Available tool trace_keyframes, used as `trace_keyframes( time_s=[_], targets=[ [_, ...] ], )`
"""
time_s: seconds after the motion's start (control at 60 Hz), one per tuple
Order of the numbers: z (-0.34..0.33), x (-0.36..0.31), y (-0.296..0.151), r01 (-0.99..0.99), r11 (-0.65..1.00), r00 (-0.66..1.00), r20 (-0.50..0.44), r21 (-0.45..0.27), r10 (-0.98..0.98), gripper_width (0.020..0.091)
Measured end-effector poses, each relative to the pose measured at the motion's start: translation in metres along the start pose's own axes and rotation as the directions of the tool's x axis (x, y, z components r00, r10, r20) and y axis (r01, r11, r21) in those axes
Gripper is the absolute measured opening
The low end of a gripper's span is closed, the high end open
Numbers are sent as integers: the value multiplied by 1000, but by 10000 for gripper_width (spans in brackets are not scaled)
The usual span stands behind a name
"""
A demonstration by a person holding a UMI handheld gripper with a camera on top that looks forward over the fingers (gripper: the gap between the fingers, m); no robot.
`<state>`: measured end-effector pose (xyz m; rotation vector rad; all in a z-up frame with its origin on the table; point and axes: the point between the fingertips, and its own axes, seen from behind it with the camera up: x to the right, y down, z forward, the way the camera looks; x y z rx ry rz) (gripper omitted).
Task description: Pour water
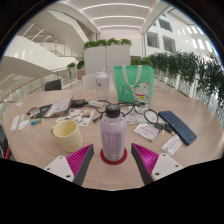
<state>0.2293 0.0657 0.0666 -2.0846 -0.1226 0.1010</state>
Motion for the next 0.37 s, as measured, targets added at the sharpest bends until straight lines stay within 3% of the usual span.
trace_keyframes(
  time_s=[0.367],
  targets=[
    [-200, -62, -29, -6, 997, 987, -157, 73, 18, 835]
  ],
)
